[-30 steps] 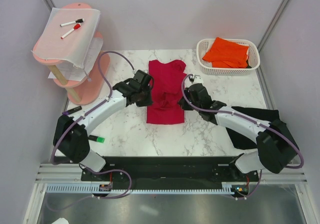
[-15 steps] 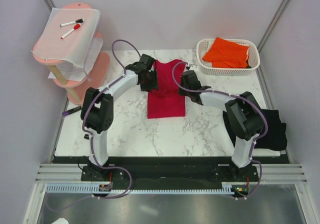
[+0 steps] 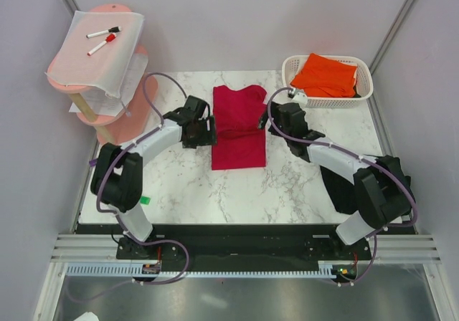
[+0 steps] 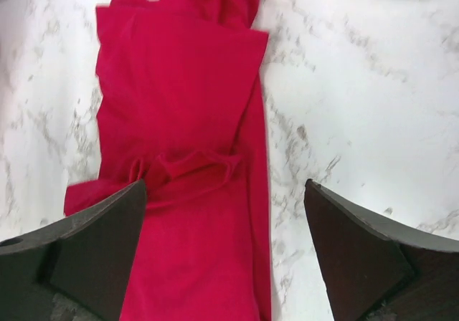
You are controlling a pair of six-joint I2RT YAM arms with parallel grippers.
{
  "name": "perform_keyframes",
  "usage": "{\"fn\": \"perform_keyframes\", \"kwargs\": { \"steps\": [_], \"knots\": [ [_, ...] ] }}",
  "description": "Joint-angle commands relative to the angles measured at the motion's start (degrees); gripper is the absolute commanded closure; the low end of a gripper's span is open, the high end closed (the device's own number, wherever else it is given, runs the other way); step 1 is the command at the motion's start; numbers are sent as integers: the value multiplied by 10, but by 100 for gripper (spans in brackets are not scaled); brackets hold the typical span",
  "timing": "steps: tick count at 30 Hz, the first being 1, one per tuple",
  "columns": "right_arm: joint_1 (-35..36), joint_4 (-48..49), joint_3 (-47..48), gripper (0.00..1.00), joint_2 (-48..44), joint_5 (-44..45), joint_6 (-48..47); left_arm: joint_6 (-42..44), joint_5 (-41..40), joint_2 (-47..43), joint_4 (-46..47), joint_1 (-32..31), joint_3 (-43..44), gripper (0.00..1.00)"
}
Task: Fold and stack the t-shirts
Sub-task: Fold the folded rectangular tshirt in 1/3 of the way, then grab one side of the 2/3 rectangular tshirt with both arms
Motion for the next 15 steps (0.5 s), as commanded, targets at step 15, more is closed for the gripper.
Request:
{"fn": "perform_keyframes", "kwargs": {
  "steps": [15],
  "knots": [
    [-3,55,-190,27,-14,-262,142,-77,149,-89,164,-2,-194,42]
  ]
}}
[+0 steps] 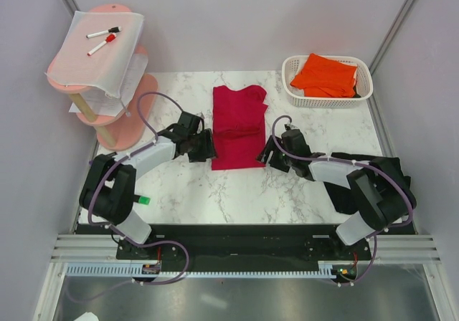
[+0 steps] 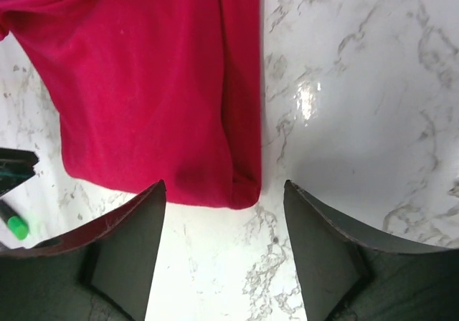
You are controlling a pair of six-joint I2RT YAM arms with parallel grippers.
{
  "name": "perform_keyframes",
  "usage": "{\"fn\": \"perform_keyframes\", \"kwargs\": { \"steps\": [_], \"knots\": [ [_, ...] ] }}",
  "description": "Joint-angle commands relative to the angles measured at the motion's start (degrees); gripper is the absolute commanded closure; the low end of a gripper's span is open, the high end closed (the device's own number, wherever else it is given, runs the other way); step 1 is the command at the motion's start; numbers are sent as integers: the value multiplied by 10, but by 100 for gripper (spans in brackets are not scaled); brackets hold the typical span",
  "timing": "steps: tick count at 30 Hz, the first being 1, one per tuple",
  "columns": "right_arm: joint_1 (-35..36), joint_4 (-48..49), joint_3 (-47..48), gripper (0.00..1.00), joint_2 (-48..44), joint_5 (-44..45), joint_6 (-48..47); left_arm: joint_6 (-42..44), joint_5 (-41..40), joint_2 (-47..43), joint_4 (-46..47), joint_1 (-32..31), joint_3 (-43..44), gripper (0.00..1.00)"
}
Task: Fold and stack the t-shirts
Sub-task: Grab one side of the 2/3 rectangular tshirt with both arms
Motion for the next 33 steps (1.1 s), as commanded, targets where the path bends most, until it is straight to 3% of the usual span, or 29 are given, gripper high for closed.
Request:
{"fn": "perform_keyframes", "kwargs": {
  "steps": [1,7,13,14,17,28,33],
  "knots": [
    [-1,50,-18,29,5,-46,37,-25,42,19,48,-2,-12,44],
    [1,114,-35,46,50,-81,68,-25,54,49,45,-2,-9,65],
    [3,136,-40,77,70,-81,65,-30,65,66,38,-2,-7,83],
    [4,138,-42,86,71,-84,65,-30,62,66,32,-2,-8,92],
    [5,137,-47,95,70,-88,59,-30,48,57,24,-2,-16,98],
    [57,68,-81,98,2,-99,15,-41,47,-25,-8,-13,-86,98],
    [90,44,-112,98,-67,-117,23,-45,30,-127,-55,-18,-96,98]
  ]
}}
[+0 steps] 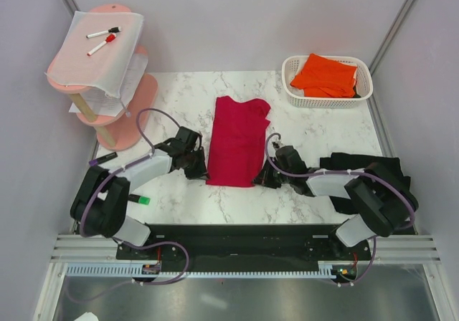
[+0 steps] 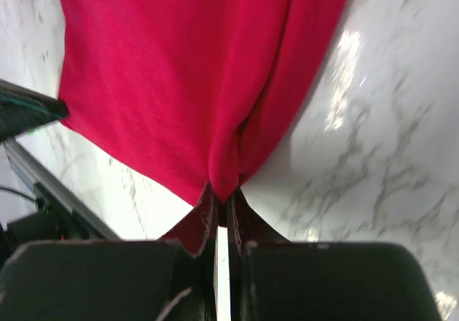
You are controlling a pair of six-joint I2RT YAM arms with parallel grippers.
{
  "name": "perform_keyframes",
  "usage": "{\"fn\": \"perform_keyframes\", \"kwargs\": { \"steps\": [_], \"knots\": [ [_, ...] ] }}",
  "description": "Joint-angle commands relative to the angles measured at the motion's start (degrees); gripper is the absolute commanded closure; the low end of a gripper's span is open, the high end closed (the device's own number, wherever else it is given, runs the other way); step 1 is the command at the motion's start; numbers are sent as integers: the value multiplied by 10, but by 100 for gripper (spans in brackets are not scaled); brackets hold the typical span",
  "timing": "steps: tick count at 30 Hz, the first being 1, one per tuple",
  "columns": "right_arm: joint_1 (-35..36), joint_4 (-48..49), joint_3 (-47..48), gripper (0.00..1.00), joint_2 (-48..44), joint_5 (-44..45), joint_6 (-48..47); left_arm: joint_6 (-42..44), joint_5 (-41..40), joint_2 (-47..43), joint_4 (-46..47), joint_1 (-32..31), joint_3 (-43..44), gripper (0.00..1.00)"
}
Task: Fold and stack the t-shirts
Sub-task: Grab one side of the 2/3 rectangular tshirt with both arms, then fold the long partially folded tshirt into a neat square
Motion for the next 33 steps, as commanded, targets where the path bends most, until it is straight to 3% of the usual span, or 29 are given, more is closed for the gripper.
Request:
{"fn": "perform_keyframes", "kwargs": {
  "steps": [1,6,12,19,33],
  "knots": [
    [24,-42,-35,98,-73,-24,-7,-18,-15,-101,-50,-5,3,98],
    [27,-114,-23,98,-186,7,-26,-16,-39,-177,-98,-5,36,98],
    [25,-141,38,97,-224,57,-51,13,-62,-163,-133,-5,122,98],
    [-2,-145,126,96,-180,107,-92,31,-66,-86,-131,-5,244,98],
    [-81,-96,278,94,-26,168,-171,87,-74,163,-149,2,528,98]
  ]
}}
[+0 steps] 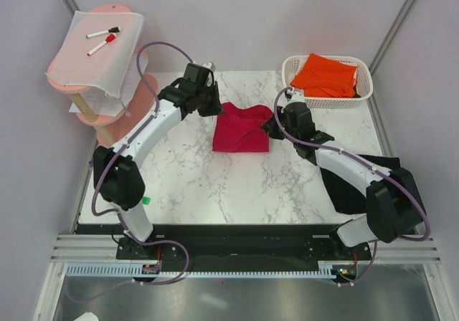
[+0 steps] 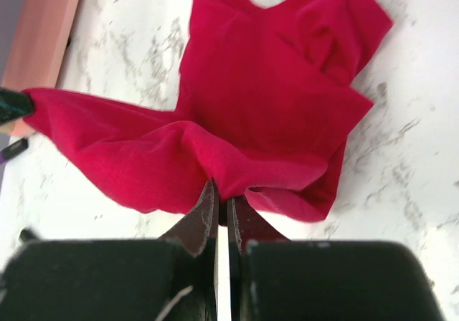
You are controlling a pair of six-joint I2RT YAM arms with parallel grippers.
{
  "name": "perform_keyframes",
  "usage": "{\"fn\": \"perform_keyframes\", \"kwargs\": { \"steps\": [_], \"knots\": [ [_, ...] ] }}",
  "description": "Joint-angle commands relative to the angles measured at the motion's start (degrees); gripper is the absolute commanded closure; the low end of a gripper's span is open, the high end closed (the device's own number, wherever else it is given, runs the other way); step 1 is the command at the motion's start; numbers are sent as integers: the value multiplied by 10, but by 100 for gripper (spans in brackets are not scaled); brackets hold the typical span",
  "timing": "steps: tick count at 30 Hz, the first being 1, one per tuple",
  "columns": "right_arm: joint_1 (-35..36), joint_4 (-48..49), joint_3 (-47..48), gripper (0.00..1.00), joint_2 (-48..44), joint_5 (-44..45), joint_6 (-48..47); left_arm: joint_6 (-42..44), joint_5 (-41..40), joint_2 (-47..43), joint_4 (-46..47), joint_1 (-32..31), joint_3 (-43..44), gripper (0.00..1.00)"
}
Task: Fold and stack the t-shirts
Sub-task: Fold the long partially folded tshirt into a neat square
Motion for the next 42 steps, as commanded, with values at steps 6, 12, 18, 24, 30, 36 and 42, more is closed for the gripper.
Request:
{"fn": "perform_keyframes", "kwargs": {
  "steps": [6,12,18,24,30,36,42],
  "knots": [
    [-43,76,126,94,152,38,-38,45,-13,148,-18,19,187,98],
    [-68,116,210,92,273,28,-37,43,-17,261,-25,43,292,98],
    [-90,99,327,86,386,53,-35,38,-2,365,-27,64,379,84],
    [-96,163,338,2,393,105,-66,28,-27,350,-28,78,363,0],
    [-96,162,285,2,320,85,-83,35,-11,240,18,69,229,0],
    [-97,175,300,100,347,-36,-53,12,25,177,108,44,104,1],
    [-101,118,442,100,479,-88,-17,-21,94,209,142,38,83,1]
  ]
}}
